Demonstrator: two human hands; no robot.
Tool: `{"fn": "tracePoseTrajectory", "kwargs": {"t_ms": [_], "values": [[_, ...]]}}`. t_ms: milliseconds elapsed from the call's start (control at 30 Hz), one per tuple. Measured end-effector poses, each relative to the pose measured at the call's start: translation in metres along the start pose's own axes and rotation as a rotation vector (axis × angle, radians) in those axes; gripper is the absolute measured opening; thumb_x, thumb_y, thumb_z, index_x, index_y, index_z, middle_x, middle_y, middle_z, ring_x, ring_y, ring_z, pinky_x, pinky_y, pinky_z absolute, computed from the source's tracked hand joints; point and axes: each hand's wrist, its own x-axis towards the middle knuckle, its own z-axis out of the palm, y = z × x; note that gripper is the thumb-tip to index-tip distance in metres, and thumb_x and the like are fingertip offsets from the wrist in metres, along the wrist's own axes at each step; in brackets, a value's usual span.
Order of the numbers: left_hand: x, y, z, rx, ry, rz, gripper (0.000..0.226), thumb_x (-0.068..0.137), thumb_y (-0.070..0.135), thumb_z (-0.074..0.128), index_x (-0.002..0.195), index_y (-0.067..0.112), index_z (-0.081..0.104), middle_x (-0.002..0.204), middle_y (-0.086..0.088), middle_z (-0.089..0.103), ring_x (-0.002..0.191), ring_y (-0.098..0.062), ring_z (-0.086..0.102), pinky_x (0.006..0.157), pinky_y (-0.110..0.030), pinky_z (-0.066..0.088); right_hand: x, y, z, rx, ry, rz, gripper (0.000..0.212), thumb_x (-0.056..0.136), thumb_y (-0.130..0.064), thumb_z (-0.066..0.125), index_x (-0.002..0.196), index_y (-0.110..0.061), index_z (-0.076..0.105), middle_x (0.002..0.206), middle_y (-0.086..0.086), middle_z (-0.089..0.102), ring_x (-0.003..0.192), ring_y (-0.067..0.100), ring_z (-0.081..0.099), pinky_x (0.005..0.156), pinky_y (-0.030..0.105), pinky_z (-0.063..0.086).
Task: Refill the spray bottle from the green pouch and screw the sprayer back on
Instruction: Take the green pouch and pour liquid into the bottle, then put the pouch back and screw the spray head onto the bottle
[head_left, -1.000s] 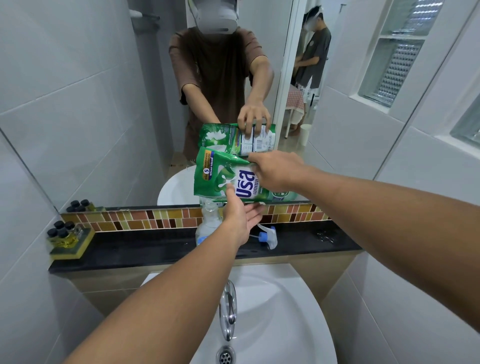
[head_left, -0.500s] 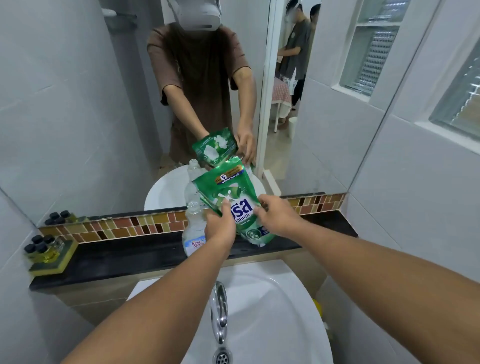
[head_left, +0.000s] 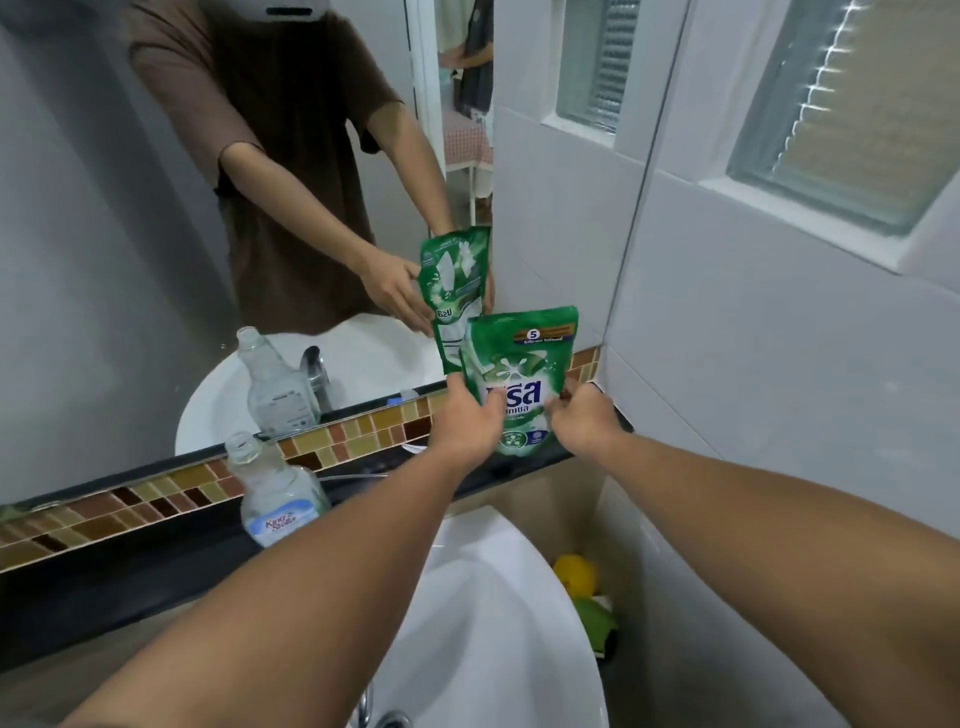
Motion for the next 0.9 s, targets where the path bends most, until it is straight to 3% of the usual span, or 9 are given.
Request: {"fn": "tracePoseTrajectory", "kwargs": {"t_ms": [67,133,333,467,633,733,900], "values": [[0.012,0.010,0.020,0.028,-0.071,0.008,0.051,0.104,0.039,0.056,0.145,0.014,0.038,0.131,-0.006,0.061,0.111,-0.029,0.063,0.096,-0.045,0.053,0.015,0.012,-0.014,0.016,0.032,0.025,0.022,0.107,-0.024,0.054,0.124,-0.019,0.066,0.114,0.007,0.072,0.100,0.029,0.069,0.091,0.045,0.058],[0.027,0.017,0.039,0.055,-0.120,0.009,0.056,0.103,0.038,0.058,0.149,0.014,0.036,0.140,-0.010,0.060,0.118,-0.031,0.063,0.100,-0.045,0.052,0.031,0.025,-0.026,0.022,0.058,0.041,0.022,0.107,-0.021,0.052,0.126,-0.018,0.065,0.115,0.007,0.071,0.101,0.028,0.068,0.089,0.041,0.058],[0.062,0.033,0.083,0.119,-0.167,0.001,0.063,0.104,0.032,0.060,0.156,0.009,0.032,0.144,-0.013,0.059,0.116,-0.027,0.060,0.090,-0.034,0.046,0.068,0.052,-0.042,0.052,0.075,0.081,0.026,0.108,-0.019,0.049,0.130,-0.022,0.063,0.114,0.007,0.071,0.098,0.027,0.068,0.087,0.037,0.057],[0.078,0.030,0.100,0.138,-0.183,-0.020,0.062,0.103,0.032,0.061,0.153,0.010,0.034,0.144,-0.014,0.060,0.124,-0.033,0.061,0.101,-0.038,0.049,0.082,0.071,-0.038,0.070,0.057,0.092,0.023,0.108,-0.020,0.048,0.126,-0.023,0.062,0.110,0.003,0.071,0.096,0.025,0.068,0.084,0.038,0.058],[0.081,0.020,0.106,0.171,-0.204,-0.028,0.064,0.102,0.032,0.062,0.156,0.013,0.033,0.148,-0.013,0.057,0.130,-0.034,0.058,0.108,-0.042,0.047,0.087,0.088,-0.034,0.045,-0.007,0.127,0.027,0.107,-0.022,0.050,0.132,-0.022,0.061,0.116,0.005,0.071,0.094,0.024,0.066,0.074,0.030,0.050],[0.078,0.013,0.101,0.188,-0.214,-0.045,0.064,0.103,0.033,0.061,0.156,0.011,0.033,0.150,-0.014,0.055,0.131,-0.033,0.057,0.100,-0.035,0.045,0.085,0.092,-0.032,0.028,-0.032,0.162,0.029,0.105,-0.022,0.053,0.132,-0.019,0.061,0.120,0.008,0.071,0.101,0.028,0.066,0.084,0.033,0.054],[0.065,-0.011,0.081,0.230,-0.216,-0.081,0.067,0.102,0.037,0.062,0.155,0.008,0.036,0.146,-0.015,0.058,0.127,-0.032,0.058,0.101,-0.039,0.047,0.066,0.091,-0.027,-0.128,-0.106,0.251,0.025,0.101,-0.025,0.057,0.118,-0.009,0.065,0.118,0.015,0.069,0.097,0.032,0.063,0.078,0.031,0.047]]}}
